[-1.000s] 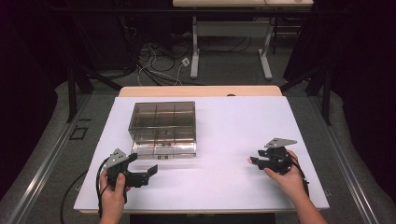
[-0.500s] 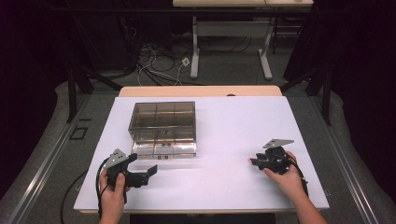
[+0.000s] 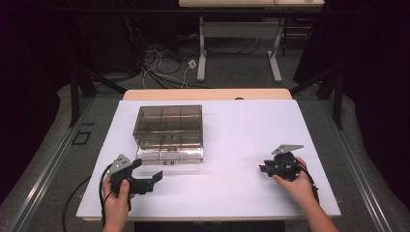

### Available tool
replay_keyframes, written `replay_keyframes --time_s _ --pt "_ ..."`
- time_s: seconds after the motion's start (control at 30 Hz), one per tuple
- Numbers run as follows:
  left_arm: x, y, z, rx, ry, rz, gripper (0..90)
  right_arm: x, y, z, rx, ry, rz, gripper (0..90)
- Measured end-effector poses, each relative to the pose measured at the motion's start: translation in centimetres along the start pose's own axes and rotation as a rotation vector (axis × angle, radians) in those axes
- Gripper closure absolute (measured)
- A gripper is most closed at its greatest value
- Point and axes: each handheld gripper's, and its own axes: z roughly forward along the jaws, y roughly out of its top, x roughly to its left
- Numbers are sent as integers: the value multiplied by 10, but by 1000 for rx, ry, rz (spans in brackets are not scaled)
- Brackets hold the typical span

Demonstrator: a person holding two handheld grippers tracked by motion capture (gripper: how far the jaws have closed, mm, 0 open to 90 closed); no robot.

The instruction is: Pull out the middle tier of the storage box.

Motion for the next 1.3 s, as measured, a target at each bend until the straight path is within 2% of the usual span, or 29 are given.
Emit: replay_keyframes --time_s 0.07,0.1,0.23,0.27,0.33,0.63,1.0,1.03,1.07,1.3 --pt "0 0 0 2 -1 1 7 0 0 0 -2 4 -3 690" --pt "0 0 0 2 -2 -1 7 1 0 -1 -2 6 -1 733" --pt "-1 0 0 -1 -3 1 7 1 -1 -1 12 17 -4 743" --pt "-1 0 0 -2 -3 0 7 1 -1 1 -5 12 -12 740" --pt "-1 0 0 -2 -1 -1 7 2 -1 0 13 21 -12 748" --pt "0 0 -1 -4 -1 -2 7 6 0 -2 10 33 -45 849" --pt "0 0 0 -1 -2 -1 7 8 0 -3 17 47 -52 854" --pt "0 0 -1 -2 -1 -1 7 9 -1 -2 0 46 -50 854" --pt "0 0 -1 -2 -1 0 7 9 0 -3 18 51 -56 854" --pt "0 0 -1 -5 -1 -3 7 11 0 -3 14 54 -59 855"
